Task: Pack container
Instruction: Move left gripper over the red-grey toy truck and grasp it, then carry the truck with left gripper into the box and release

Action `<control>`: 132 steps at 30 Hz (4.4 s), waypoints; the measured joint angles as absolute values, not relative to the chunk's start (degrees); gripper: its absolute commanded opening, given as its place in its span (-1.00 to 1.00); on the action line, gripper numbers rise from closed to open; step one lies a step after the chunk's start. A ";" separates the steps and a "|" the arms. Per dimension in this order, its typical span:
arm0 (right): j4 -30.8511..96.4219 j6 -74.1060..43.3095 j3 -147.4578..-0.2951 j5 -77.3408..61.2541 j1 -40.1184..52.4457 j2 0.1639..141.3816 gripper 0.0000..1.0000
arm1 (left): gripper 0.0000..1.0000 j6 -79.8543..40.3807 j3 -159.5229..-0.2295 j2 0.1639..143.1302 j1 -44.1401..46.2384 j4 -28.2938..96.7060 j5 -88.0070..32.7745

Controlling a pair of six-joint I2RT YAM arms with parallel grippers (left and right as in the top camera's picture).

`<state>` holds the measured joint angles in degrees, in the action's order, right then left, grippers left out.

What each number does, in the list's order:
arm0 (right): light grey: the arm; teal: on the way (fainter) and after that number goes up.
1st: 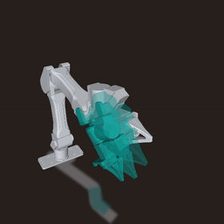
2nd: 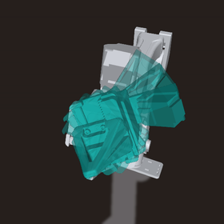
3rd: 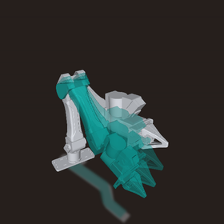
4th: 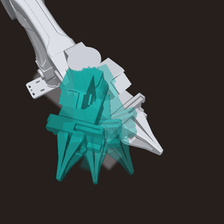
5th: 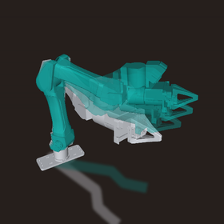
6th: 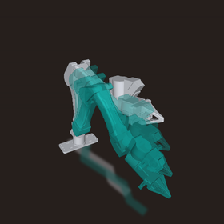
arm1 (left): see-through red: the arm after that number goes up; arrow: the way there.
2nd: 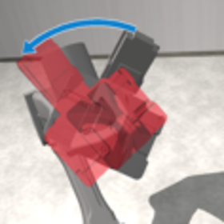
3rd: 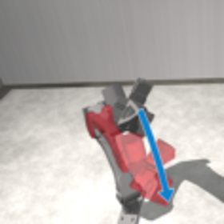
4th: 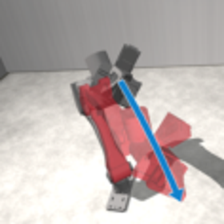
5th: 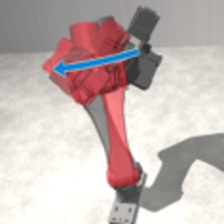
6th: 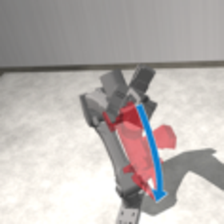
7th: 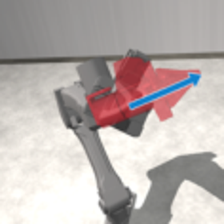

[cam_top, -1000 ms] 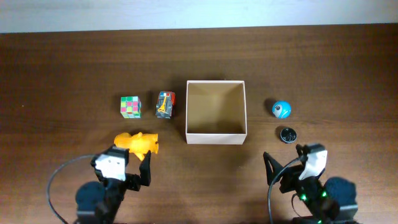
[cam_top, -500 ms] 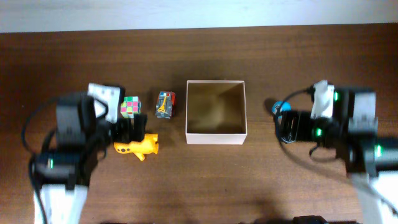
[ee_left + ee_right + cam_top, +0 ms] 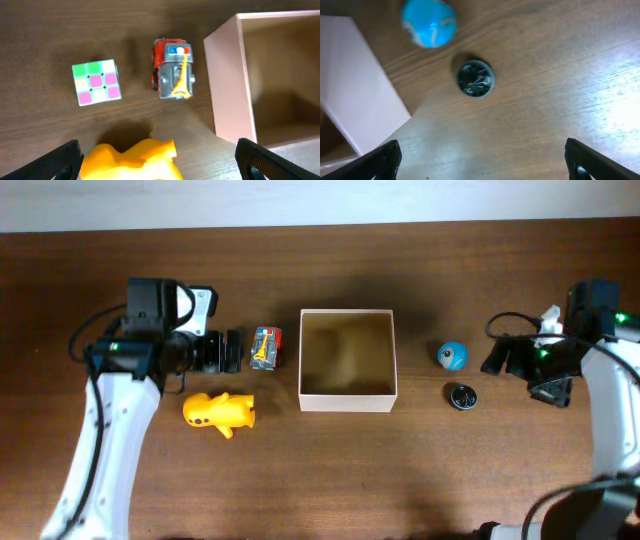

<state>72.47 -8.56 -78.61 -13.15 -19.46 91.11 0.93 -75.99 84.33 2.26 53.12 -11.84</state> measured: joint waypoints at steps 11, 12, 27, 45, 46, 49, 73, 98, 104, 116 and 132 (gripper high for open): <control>72.20 -8.51 -78.61 -13.15 -20.88 93.95 0.97 | 0.98 -0.03 -89.06 100.47 4.73 54.65 -12.62; 72.18 -8.54 -78.61 -13.15 -20.88 93.97 0.97 | 0.99 -0.03 -89.34 100.82 5.26 54.57 -12.58; 72.18 -8.51 -78.63 -13.17 -20.88 93.97 0.97 | 0.79 -0.03 -89.84 112.38 13.43 51.37 -7.90; 72.20 -8.54 -78.63 -13.15 -20.88 93.97 0.97 | 0.04 -0.34 -90.45 120.20 14.68 48.16 -4.64; 72.20 -8.51 -78.63 -13.17 -20.88 93.97 0.97 | 0.00 -0.43 -90.80 120.25 14.68 48.18 -4.62; 72.20 -8.51 -78.63 -13.15 -20.88 93.97 0.97 | -0.08 -0.38 -91.77 120.53 14.68 50.39 -4.47; 72.18 -8.51 -78.70 -13.15 -20.88 93.97 0.97 | -0.23 -11.99 -128.31 121.73 21.71 81.36 -3.14; 72.18 -8.56 -78.70 -13.17 -20.88 93.97 0.97 | -0.22 -24.51 -126.74 137.36 32.73 77.73 3.14; 72.18 -8.54 -78.70 -13.17 -20.88 93.97 0.97 | -0.22 -24.75 -126.74 137.36 33.78 74.70 -1.61; 72.16 -8.54 -78.70 -13.17 -20.88 93.97 0.97 | -0.21 -28.01 -126.74 137.36 40.16 67.37 -3.95; 72.16 -8.54 -78.70 -13.17 -20.86 93.97 0.97 | 0.63 -30.41 -126.74 137.38 40.49 66.13 -0.97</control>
<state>72.16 -8.54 -78.70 -13.17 -20.86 93.97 -30.41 -126.74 137.38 40.49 66.13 -0.97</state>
